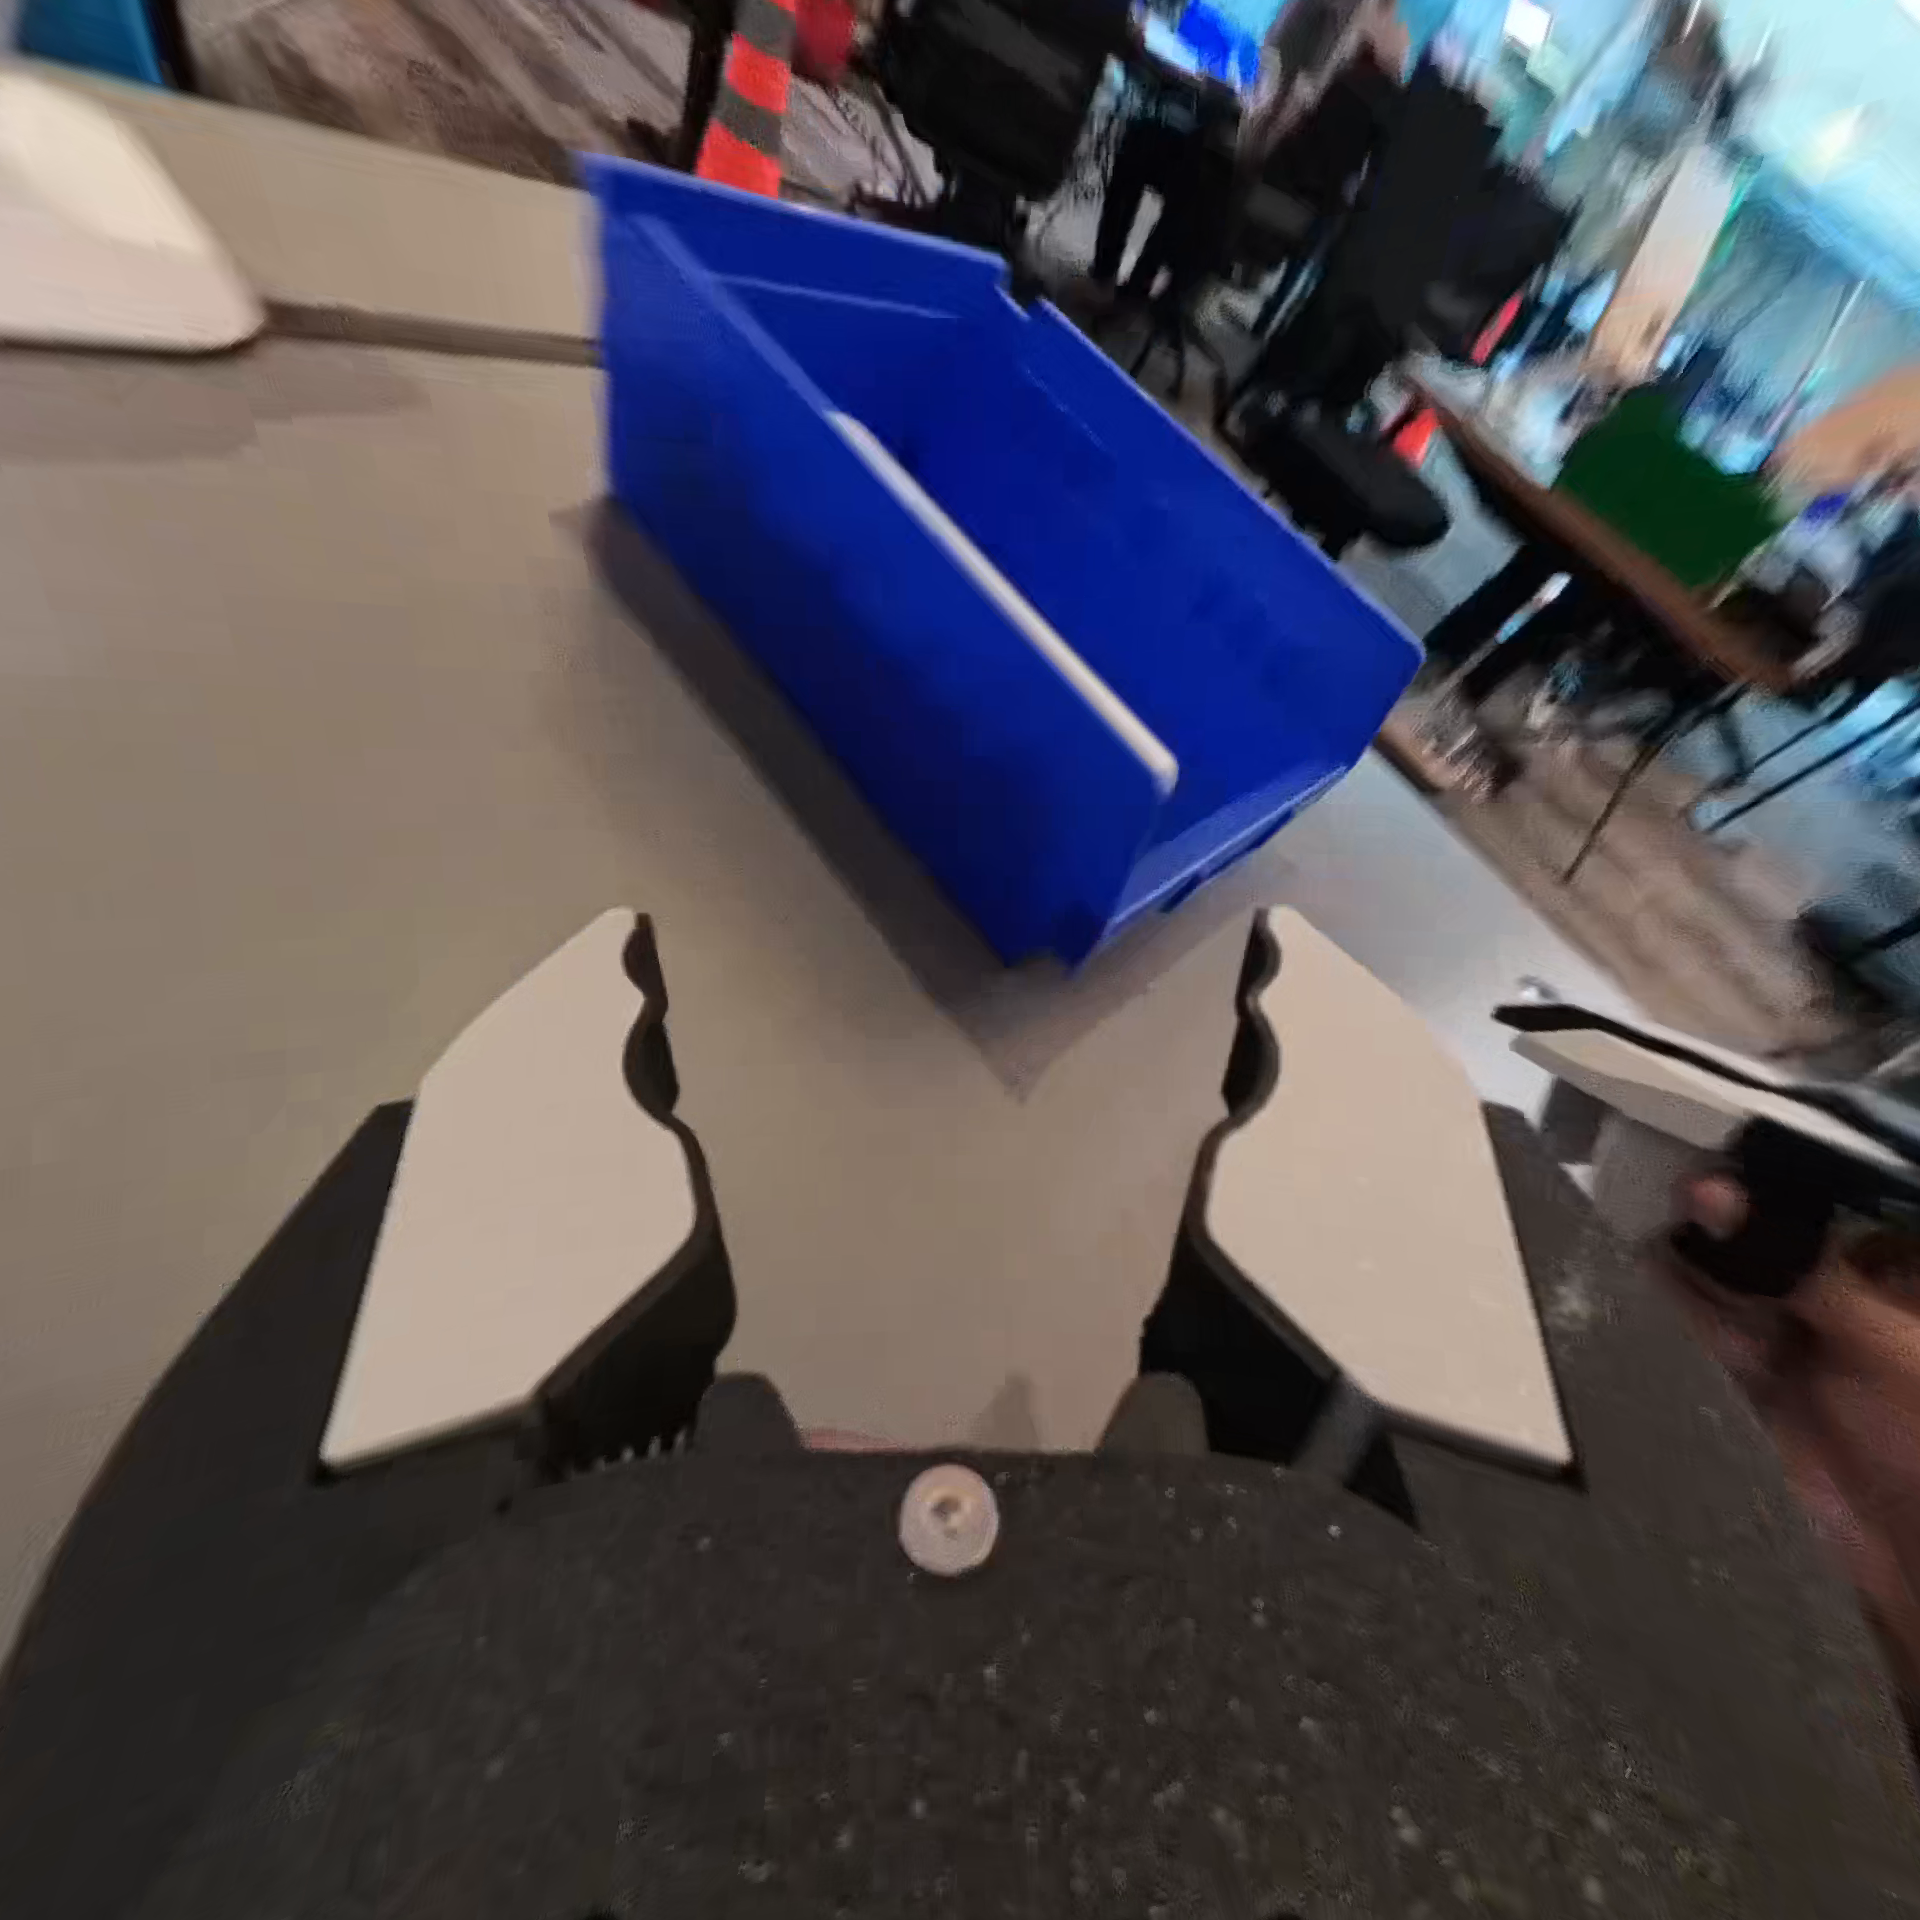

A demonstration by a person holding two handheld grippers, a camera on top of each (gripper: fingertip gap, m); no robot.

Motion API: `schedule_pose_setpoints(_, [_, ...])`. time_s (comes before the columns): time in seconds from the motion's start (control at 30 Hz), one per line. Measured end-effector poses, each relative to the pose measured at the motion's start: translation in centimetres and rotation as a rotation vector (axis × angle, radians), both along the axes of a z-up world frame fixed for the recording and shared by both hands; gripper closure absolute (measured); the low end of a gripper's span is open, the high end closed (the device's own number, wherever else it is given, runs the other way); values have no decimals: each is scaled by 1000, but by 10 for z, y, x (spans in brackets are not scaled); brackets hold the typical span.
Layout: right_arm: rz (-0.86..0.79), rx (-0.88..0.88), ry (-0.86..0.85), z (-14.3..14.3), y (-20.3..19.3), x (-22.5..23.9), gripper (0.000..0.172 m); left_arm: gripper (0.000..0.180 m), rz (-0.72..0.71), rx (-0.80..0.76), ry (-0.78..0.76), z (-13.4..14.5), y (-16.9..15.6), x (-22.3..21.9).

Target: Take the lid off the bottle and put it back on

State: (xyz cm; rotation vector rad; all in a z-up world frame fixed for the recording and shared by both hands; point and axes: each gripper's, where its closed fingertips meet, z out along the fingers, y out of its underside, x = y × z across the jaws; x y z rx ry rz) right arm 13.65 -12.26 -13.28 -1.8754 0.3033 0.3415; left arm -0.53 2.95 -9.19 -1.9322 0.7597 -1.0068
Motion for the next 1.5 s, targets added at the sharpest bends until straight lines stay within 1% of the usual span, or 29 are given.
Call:
schedule_pose_setpoints(0.07, [-5,12,22,1,-2,2,150,79,-2,92,140,-10,-7,51])
schedule_pose_setpoints(0.1, [-3,13,27,1,-3,2,150,82,26,116,216,-17,-5,68])
schedule_pose_setpoints(0.13, [-1,9,31,0,-4,2,150,90,71,128,280,-23,0,77])
schedule_pose_setpoints(0.17, [0,2,34,-2,-5,3,149,101,120,128,319,-27,6,82])
schedule_pose_setpoints(0.2, [2,-6,35,-4,-6,3,147,113,164,112,316,-28,12,84])
schedule_pose_setpoints(0.23, [8,-16,38,-6,-8,2,145,131,194,79,276,-26,16,84])
schedule_pose_setpoints(0.27, [12,-30,40,-9,-10,2,144,154,210,35,221,-23,18,85])
schedule_pose_setpoints(0.3, [10,-44,37,-11,-12,2,144,160,217,-5,180,-22,20,84])
schedule_pose_setpoints(0.37, [-15,-49,9,-11,-14,6,144,161,208,-17,194,-23,21,83])
schedule_pose_setpoints(0.47, [-78,-40,-60,-8,-11,15,138,169,240,91,346,-24,24,71])
schedule_pose_setpoints(0.5, [-99,-39,-86,-7,-9,17,132,171,263,90,355,-23,24,66])
schedule_pose_setpoints(0.57, [-180,-39,-136,-4,-6,24,121,175,297,50,327,-22,22,54])
schedule_pose_setpoints(0.63, [-254,-49,-177,-3,-4,30,105,177,306,49,307,-21,17,42])
schedule_pose_setpoints(0.67, [-269,-52,-188,-3,-3,30,100,177,307,52,302,-20,13,37])
schedule_pose_setpoints(0.77, [-319,-74,-174,-7,1,29,99,178,305,74,286,-16,0,22])
schedule_pose_setpoints(0.9, [-316,-112,-171,-13,9,20,104,178,293,112,279,-11,-19,9])
schedule_pose_setpoints(1.0, [-265,-128,-194,-15,15,9,137,178,267,151,270,-9,-38,6])
schedule_pose_setpoints(1.07, [-274,-132,-194,-15,16,5,126,177,253,167,271,-12,-52,1])
schedule_pose_setpoints(1.1, [-275,-134,-181,-14,15,4,127,176,261,160,271,-15,-55,-5])
schedule_pose_setpoints(1.13, [-282,-136,-141,-13,14,3,137,176,273,143,258,-18,-56,-13])
schedule_pose_setpoints(1.17, [-303,-142,-89,-12,11,5,157,177,278,127,231,-19,-56,-20])
schedule_pose_setpoints(1.2, [-301,-144,-73,-10,11,4,165,176,274,122,210,-17,-56,-27])
schedule_pose_setpoints(1.3, [-282,-181,-146,-7,25,-18,168,176,330,170,232,-8,-48,-53])
schedule_pose_setpoints(1.43, [-247,-98,-247,15,56,-64,170,177,426,198,201,18,-21,-106])
schedule_pose_setpoints(1.5, [-222,-69,-275,22,74,-92,170,177,466,213,201,29,-6,-134])
